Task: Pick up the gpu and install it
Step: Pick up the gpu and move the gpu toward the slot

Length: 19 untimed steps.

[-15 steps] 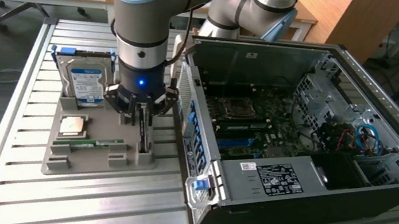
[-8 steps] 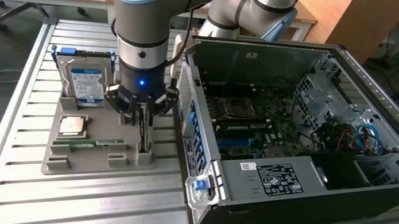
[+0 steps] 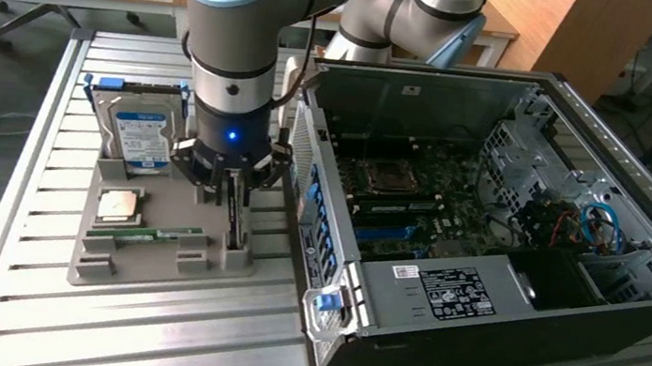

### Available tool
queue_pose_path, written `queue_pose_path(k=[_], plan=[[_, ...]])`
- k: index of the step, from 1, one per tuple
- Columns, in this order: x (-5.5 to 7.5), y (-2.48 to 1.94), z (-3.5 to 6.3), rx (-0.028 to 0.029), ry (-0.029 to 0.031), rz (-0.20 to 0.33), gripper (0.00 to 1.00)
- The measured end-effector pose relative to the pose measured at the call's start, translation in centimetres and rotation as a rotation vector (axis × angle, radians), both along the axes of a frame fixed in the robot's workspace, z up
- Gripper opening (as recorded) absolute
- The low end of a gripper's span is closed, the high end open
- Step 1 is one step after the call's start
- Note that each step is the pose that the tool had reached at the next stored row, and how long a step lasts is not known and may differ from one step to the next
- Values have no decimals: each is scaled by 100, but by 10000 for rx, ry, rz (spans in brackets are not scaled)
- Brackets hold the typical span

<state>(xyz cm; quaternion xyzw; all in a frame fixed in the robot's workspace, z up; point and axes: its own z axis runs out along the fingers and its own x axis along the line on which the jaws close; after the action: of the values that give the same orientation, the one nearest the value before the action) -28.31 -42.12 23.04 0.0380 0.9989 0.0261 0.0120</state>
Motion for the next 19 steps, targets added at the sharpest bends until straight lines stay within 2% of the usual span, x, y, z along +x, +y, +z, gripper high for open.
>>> queue_pose_path(k=[19], plan=[[4,-13,-1,0,-1,0,40]])
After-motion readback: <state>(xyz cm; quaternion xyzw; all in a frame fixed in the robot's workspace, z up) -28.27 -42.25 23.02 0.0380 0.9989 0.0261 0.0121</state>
